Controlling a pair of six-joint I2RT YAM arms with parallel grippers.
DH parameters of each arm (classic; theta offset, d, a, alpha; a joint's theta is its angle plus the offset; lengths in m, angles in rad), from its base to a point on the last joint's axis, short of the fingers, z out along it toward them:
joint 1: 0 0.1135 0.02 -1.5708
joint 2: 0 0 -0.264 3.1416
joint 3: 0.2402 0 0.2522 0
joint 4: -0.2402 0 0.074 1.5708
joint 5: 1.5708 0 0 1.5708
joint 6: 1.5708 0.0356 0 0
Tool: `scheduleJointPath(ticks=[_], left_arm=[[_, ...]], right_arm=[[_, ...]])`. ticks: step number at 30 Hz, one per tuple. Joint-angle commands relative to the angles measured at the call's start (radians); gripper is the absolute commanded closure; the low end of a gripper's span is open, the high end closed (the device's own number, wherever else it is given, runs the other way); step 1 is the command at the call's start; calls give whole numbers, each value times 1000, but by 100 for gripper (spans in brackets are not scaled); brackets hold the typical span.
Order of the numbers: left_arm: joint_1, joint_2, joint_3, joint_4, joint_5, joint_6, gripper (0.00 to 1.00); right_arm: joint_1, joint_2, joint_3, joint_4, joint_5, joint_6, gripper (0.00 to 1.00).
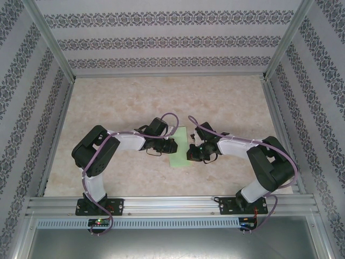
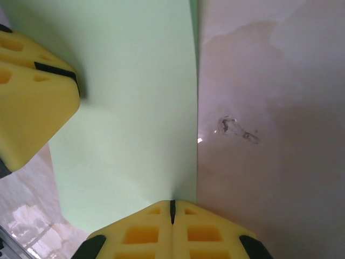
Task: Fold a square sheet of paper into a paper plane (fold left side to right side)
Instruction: Hold the square sheet of paper at the center of the table, then first fold the square sheet of paper in half at the center of the table.
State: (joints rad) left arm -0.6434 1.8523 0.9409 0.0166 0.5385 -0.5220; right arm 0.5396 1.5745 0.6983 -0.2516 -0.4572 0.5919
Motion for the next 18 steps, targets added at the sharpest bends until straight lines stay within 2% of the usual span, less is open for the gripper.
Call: scheduleJointPath(ticks=[1, 10, 18], left_arm=[[-15, -31, 34, -94, -23, 32, 82], [10, 34, 104, -87, -39, 36, 80], [40, 58, 47, 41, -57, 5, 81]], right_arm=[[8, 39, -6, -69, 80, -20, 98], [8, 54, -9, -91, 104, -36, 99], [6, 55, -8, -121, 126, -54, 100]])
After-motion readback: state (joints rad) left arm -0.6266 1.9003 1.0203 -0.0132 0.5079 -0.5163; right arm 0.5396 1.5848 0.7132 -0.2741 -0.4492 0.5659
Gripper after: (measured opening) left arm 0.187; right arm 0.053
